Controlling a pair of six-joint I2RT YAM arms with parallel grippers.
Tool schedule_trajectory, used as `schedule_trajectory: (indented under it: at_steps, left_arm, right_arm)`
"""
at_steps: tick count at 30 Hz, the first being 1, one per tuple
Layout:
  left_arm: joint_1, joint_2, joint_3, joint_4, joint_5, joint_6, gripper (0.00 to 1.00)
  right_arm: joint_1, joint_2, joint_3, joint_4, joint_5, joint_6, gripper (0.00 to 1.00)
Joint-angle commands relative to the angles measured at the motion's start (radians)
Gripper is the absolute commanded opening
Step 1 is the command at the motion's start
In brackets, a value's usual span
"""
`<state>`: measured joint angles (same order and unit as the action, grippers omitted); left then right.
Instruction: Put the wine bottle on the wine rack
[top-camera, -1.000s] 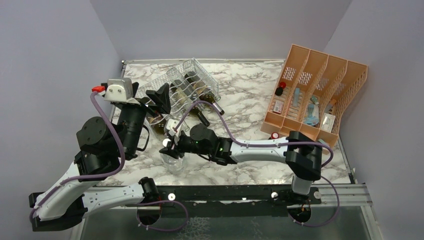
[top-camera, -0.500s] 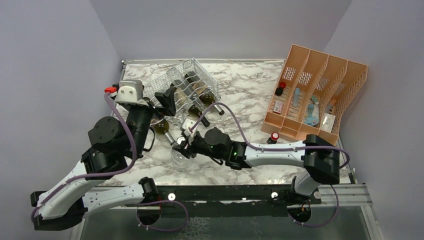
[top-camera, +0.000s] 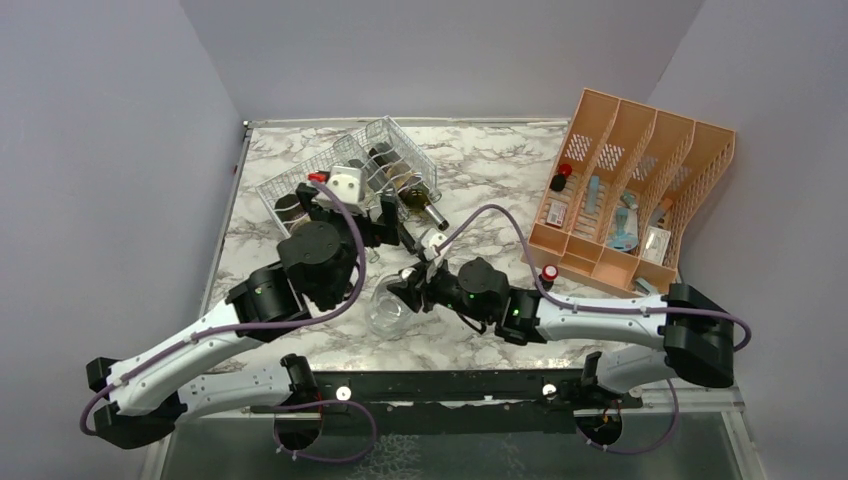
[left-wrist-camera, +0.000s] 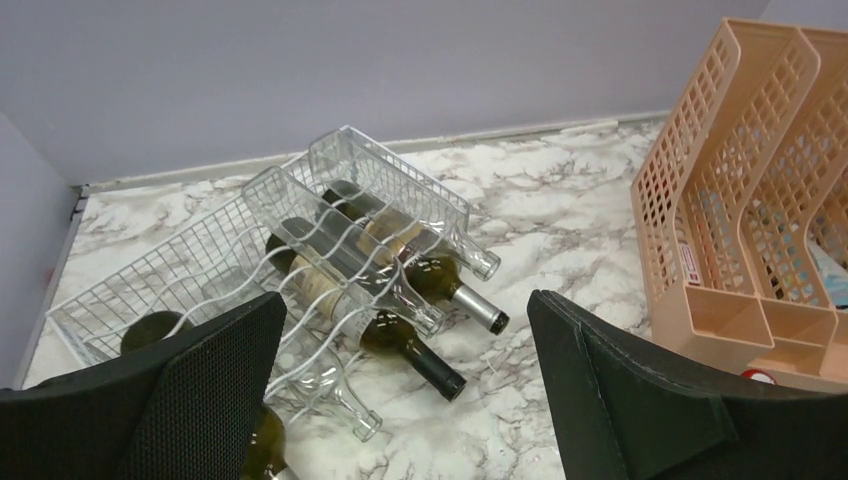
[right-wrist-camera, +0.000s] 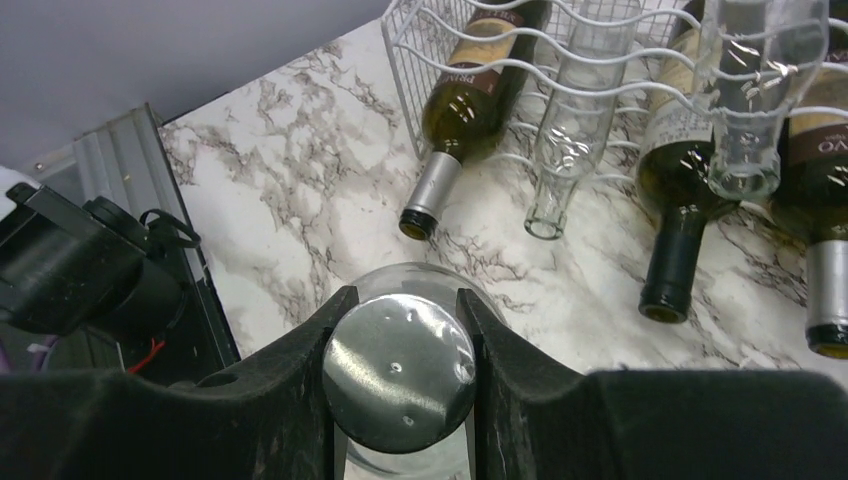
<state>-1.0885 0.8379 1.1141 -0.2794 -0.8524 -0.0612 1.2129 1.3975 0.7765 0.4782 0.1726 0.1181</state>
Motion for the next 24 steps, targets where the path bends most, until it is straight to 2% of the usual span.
schedule_trajectory:
  at_steps: [1, 7, 12, 14, 24]
  left_arm:
    - [0.001, 0.059, -0.025, -0.016, 0.046, -0.093, 0.99]
    - [0.076, 0.139, -0.072, -0.026, 0.166, -0.177, 0.99]
    - [0.255, 0.186, -0.127, -0.024, 0.455, -0.260, 0.99]
    - [0.302, 0.202, -0.145, -0.017, 0.527, -0.272, 0.99]
    - [0.369, 0.238, -0.184, -0.041, 0.629, -0.279, 0.99]
  right_arm:
    - [-0.015, -0.069, -0.100, -0.211, -0.024, 0.026, 0.01]
    - [-0.042, -0.192, -0.206, -0.350, -0.065, 0.070, 0.01]
    - [-0.043, -0.313, -0.282, -0.409, -0.060, 0.140, 0.01]
    - [-0.043, -0.343, -0.293, -0.432, -0.057, 0.157, 0.01]
    - [-0.042, -0.285, -0.299, -0.538, -0.069, 0.226, 0.01]
